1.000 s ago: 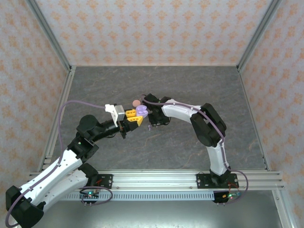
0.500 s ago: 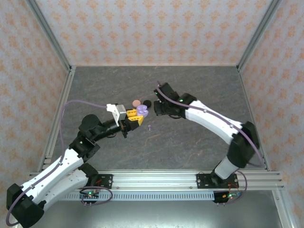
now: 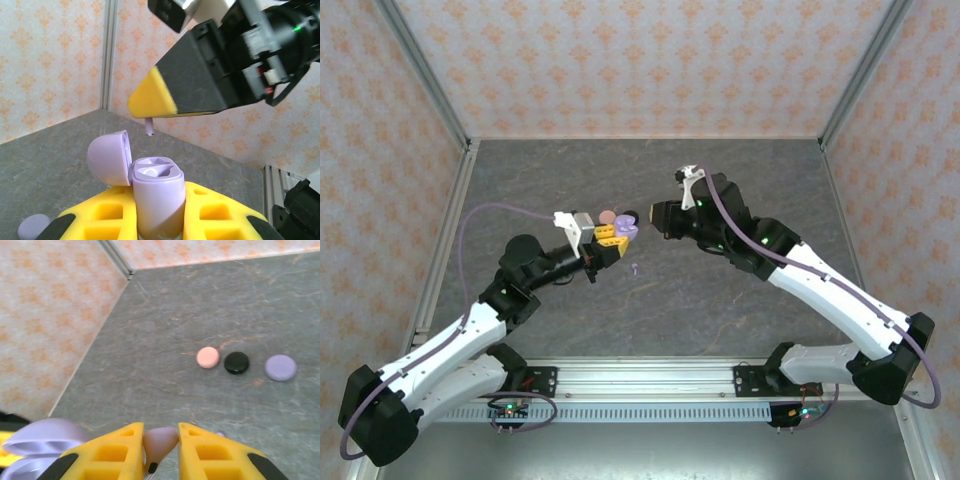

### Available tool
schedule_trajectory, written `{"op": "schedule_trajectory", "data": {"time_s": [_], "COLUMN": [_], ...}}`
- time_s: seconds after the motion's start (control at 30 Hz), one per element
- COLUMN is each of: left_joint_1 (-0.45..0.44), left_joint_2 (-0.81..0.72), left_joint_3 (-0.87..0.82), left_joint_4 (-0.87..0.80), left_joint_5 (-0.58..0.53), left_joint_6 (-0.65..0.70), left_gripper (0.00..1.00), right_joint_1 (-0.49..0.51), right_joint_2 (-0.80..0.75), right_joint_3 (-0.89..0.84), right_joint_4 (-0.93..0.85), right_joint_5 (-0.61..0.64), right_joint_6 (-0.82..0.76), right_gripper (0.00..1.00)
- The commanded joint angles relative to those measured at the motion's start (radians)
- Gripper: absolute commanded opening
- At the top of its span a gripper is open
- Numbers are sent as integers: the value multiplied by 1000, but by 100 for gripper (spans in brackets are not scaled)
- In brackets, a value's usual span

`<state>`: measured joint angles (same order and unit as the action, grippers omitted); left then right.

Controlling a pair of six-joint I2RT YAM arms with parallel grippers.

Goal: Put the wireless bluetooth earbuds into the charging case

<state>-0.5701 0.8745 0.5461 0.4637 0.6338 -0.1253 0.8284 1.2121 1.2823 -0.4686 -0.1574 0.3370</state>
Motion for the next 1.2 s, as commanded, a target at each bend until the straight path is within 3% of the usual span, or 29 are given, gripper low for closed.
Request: {"op": "schedule_trajectory", "data": {"time_s": [0.0,0.33,0.83,1.17], "left_joint_1": [-10,-10,-11,-11], "left_joint_2": [2,0,-10,-16], "left_joint_3": [-10,-8,-5,-5], "left_joint_4": [84,75,60,43], "left_joint_5": [-17,-19,-19,-23], "left_joint_6": [-17,-13,-3,11], "left_gripper": [0,0,0,0], "right_joint_1": [51,124,133,136], "right_joint_2": [-20,-5,64,64], "right_joint_3": [6,28,60,100], "right_joint_4": [75,120,118,7], "right_joint_5": [12,76,40,-14], "right_joint_6": [-20,-66,-60,-66], "right_gripper": [20,20,20,20]}}
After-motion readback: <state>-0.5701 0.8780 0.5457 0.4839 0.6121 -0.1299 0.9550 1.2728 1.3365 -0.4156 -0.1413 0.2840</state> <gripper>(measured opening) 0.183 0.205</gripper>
